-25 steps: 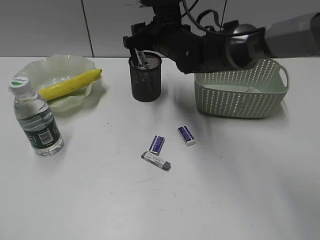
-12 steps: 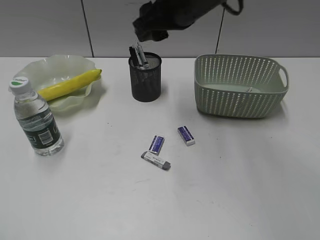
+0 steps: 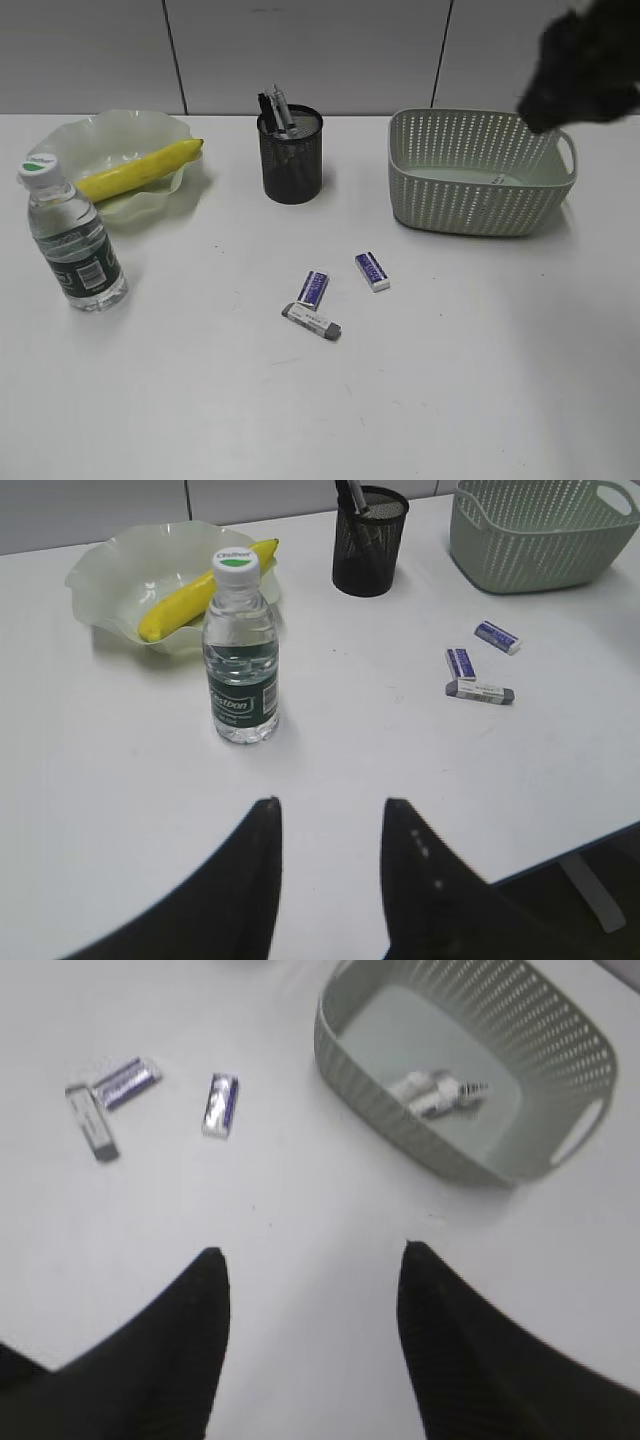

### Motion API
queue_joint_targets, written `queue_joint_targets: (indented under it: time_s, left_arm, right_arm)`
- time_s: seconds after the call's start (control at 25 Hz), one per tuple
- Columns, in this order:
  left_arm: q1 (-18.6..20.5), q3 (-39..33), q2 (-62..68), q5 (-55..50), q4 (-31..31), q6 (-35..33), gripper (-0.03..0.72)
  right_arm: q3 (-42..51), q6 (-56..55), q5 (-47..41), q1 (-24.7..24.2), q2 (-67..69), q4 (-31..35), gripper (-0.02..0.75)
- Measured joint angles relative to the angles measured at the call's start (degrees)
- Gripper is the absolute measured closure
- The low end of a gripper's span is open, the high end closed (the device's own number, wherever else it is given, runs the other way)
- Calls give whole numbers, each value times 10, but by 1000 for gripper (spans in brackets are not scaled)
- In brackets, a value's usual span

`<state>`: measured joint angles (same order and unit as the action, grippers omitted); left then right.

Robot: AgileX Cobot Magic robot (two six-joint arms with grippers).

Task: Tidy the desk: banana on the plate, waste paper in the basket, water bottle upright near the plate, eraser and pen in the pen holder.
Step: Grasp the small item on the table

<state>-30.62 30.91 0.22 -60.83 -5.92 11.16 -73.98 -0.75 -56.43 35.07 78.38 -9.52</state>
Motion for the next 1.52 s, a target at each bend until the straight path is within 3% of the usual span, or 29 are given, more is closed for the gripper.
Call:
queue_joint_targets:
  time_s: [0.32, 0.72, 0.92, 1.2, 1.32, 1.52]
  left_arm:
    - [0, 0, 0, 0, 0, 0, 435]
    - [0, 2, 33, 6, 25, -23, 435]
    - [0, 28, 174, 82, 86, -59, 435]
    - [0, 87, 489, 220, 169, -65, 435]
    - [-5, 139, 620, 236, 211, -65, 435]
    - [-59, 274, 807, 243, 226, -41, 435]
  right_arm:
    - [231, -1, -66, 0, -285, -4, 307]
    - [415, -2, -81, 0, -643, 30, 311]
    - [431, -2, -69, 0, -768, 37, 311]
    - [449, 2, -36, 0, -788, 46, 311]
    - [449, 3, -33, 0, -788, 47, 312]
    - [449, 4, -32, 0, -788, 47, 312]
